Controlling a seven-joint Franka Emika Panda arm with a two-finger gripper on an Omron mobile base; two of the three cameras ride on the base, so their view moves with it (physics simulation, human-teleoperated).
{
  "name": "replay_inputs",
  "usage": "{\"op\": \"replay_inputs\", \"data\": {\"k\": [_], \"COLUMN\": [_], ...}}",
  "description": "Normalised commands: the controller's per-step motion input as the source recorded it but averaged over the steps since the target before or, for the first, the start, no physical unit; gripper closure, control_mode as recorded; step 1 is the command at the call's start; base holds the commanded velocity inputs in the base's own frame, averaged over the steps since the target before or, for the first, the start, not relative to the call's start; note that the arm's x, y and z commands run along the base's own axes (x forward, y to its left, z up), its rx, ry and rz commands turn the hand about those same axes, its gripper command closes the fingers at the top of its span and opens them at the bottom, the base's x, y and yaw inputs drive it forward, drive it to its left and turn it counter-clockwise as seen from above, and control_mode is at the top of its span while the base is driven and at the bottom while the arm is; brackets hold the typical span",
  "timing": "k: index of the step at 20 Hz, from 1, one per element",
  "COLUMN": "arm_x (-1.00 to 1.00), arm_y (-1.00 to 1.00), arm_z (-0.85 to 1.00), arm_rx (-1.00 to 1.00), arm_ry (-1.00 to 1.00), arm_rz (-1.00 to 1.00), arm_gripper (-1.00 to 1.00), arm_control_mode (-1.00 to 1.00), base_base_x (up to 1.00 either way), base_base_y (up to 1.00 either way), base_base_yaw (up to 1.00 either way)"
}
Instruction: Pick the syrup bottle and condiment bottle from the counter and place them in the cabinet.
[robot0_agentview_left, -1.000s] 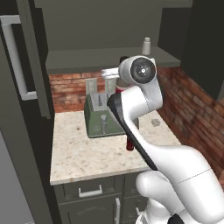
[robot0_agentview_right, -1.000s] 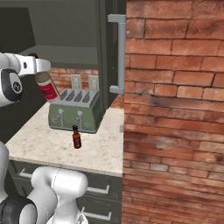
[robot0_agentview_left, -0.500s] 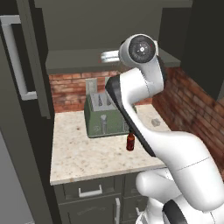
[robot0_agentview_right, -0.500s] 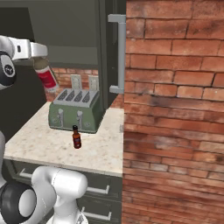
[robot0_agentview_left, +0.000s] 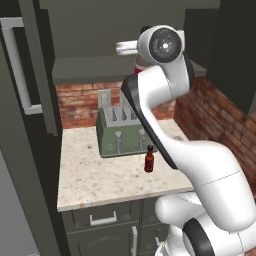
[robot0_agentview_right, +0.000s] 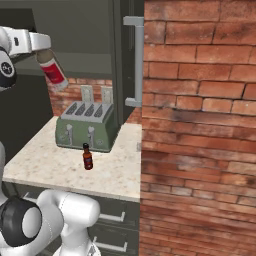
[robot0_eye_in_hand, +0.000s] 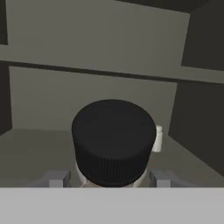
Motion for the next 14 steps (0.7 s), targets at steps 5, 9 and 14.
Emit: {"op": "replay_inputs", "data": {"k": [5, 9, 14], "arm_x": [0.01, 0.04, 0.11], "arm_y": [-0.05, -0.05, -0.01], "arm_z": [0.29, 0.17, 0.01], "arm_rx": [0.00, 0.00, 0.00], "arm_ry": [-0.10, -0.11, -0.01], "arm_rz": [0.00, 0.00, 0.00], "arm_gripper": [1.00, 1.00, 1.00], "arm_control_mode": [-1.00, -1.00, -1.00], "base_base_x": [0.00, 0.00, 0.00], "base_base_y": [0.00, 0.00, 0.00], "base_base_yaw": [0.00, 0.00, 0.00]}}
